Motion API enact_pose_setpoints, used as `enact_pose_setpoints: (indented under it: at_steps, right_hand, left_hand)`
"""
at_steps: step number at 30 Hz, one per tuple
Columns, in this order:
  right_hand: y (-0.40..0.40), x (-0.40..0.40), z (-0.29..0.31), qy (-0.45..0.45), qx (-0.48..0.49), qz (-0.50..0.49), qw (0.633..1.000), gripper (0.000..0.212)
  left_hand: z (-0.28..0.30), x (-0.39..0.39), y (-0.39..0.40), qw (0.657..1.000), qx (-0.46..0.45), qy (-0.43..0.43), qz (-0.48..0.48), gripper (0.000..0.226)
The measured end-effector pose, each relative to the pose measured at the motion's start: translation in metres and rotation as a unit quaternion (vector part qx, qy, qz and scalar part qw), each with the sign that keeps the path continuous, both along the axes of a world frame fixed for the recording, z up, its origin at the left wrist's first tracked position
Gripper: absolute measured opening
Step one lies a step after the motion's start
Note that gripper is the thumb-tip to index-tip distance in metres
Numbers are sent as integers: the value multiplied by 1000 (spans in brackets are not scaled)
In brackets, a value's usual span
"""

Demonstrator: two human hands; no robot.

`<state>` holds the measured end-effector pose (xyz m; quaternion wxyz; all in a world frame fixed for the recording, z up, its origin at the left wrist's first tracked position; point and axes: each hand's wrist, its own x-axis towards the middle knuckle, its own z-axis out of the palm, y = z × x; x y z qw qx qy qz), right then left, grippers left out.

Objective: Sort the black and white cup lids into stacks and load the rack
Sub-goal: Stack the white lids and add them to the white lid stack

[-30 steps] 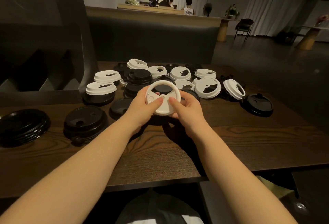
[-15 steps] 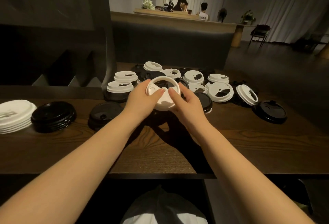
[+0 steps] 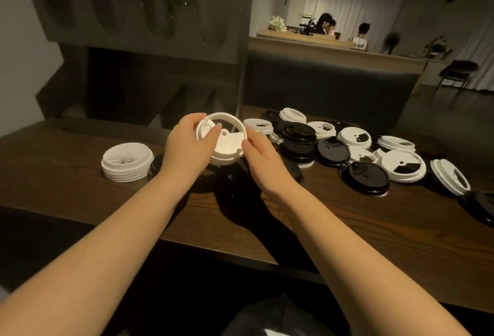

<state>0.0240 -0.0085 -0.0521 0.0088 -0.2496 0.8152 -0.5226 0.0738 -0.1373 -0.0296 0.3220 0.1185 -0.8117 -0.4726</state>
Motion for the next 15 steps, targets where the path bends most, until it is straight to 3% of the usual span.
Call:
enact_pose_setpoints:
  at_steps: [6,15]
  right_hand:
    - [-57,13,3,5,78,55,995,53]
    - [-124,24,8,-21,143,119,982,56]
  left_hand:
    - [0,17,-61,995,-72,-16,65,33]
    - [-10,32,-134,992,6,-70,107,32]
